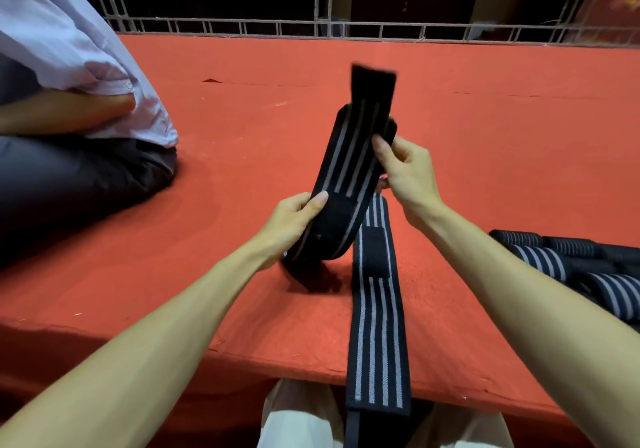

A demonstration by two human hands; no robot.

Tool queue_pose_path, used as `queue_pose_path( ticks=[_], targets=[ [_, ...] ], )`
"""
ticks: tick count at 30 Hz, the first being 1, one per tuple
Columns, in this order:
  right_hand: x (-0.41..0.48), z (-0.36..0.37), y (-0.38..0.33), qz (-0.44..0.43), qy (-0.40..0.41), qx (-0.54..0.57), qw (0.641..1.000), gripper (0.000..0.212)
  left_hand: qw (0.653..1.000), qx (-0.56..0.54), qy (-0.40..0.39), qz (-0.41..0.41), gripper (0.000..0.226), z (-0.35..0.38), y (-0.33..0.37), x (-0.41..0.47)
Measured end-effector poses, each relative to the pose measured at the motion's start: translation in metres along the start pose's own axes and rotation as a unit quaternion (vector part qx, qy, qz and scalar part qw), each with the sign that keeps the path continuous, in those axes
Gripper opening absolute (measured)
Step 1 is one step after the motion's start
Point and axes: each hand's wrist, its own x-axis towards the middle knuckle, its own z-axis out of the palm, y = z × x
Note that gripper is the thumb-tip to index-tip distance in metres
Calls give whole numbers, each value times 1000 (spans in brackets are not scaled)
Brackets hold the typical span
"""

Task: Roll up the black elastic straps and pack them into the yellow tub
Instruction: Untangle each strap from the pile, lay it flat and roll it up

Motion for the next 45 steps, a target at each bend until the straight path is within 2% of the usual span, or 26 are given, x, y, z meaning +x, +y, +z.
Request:
queue_pose_path(
  ticks=[1,4,6,8,11,14,17,21,27,32,37,41,45],
  targets=[
    [1,1,-4,20,10,41,999,16,1000,16,-17,3,57,-1,2,-3],
    [2,-3,-19,55,72,128,988,13,991,90,-93,29,27,0,-3,-13],
    [0,-8,-28,95,116,197,969,14,980,151,-118,46,24,1,-10,-17],
    [-3,-16,-38,121,143,257,948,14,976,182,-99,71,24,4,-6,-21],
    [-3,-34,-52,140,180,325,918,14,967,224,-8,124,16,7,23,-22],
    [0,-57,-65,164,206,358,896,24,959,225,-2,171,15,17,60,-24],
    [3,-78,-69,184,206,342,898,33,970,172,-47,163,19,36,84,-27],
    [8,-106,-58,206,182,290,917,32,989,20,-104,103,23,79,96,-40],
    [4,-139,-14,266,79,160,947,20,980,-111,-162,-15,25,138,61,-44],
    [4,-143,34,293,40,114,949,27,977,-114,-151,-102,26,166,17,-37],
    [29,-133,102,344,38,78,935,26,961,-97,-211,-151,25,173,-14,-16],
    [51,-115,151,359,3,43,932,24,956,-91,-206,-186,47,171,-40,12],
    [68,-100,185,331,30,18,943,20,959,-40,-192,-205,34,172,-55,31]
  ],
)
